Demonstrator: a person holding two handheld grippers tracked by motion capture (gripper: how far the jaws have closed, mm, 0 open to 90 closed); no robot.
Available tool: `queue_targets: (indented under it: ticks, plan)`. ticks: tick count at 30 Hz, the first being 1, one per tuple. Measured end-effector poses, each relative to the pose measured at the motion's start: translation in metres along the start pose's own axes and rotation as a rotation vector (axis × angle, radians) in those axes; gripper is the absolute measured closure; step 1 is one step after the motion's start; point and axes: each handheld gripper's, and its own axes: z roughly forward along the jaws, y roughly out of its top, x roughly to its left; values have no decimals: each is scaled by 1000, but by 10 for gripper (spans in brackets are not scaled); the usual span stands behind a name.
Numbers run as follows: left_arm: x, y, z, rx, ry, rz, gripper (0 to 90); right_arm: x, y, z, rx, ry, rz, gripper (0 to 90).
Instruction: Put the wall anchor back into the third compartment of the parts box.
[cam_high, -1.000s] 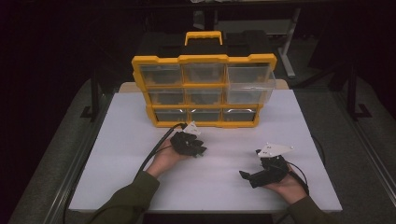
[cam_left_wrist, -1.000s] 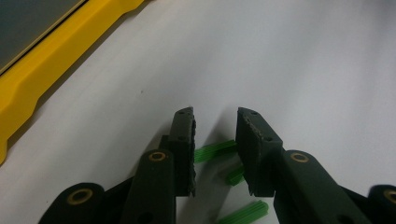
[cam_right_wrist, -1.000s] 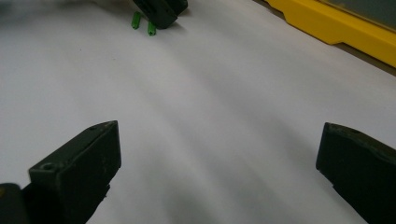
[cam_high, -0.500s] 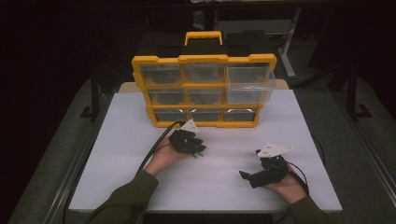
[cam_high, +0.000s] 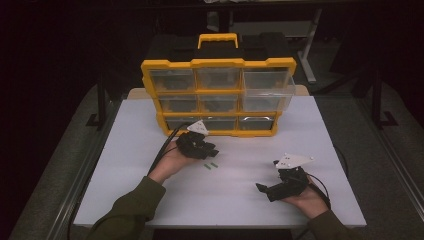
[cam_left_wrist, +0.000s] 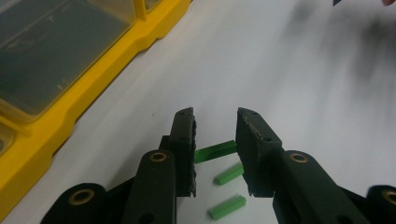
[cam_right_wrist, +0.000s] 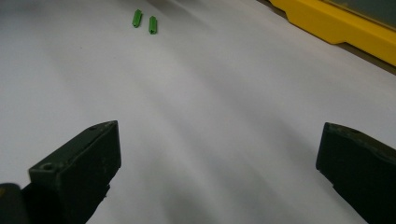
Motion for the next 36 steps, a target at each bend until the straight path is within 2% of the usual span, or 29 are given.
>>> queue_targets:
  ticks: [7, 8, 11, 17, 26, 27, 36]
  plan:
    - [-3, 11, -9, -25, -34, 4, 685, 1, 0, 0, 9, 2, -2, 0]
    - [-4, 13, -10, -26, -41, -7, 684, 1, 0, 0, 7, 1, -14, 0]
    - [-5, 19, -15, -29, -54, 7, 685, 2, 0, 0, 4, 3, -10, 0]
    - [-7, 30, -23, -51, -79, 8, 685, 2, 0, -1, 3, 0, -10, 0]
    - [-8, 47, -36, -51, -92, 27, 685, 2, 0, -1, 2, -1, -10, 0]
    - [-7, 51, -40, -48, -92, 47, 685, 2, 0, -1, 2, -1, -12, 0]
    - [-6, 69, -57, -67, -127, 54, 685, 2, -1, -1, 2, -3, -5, 0]
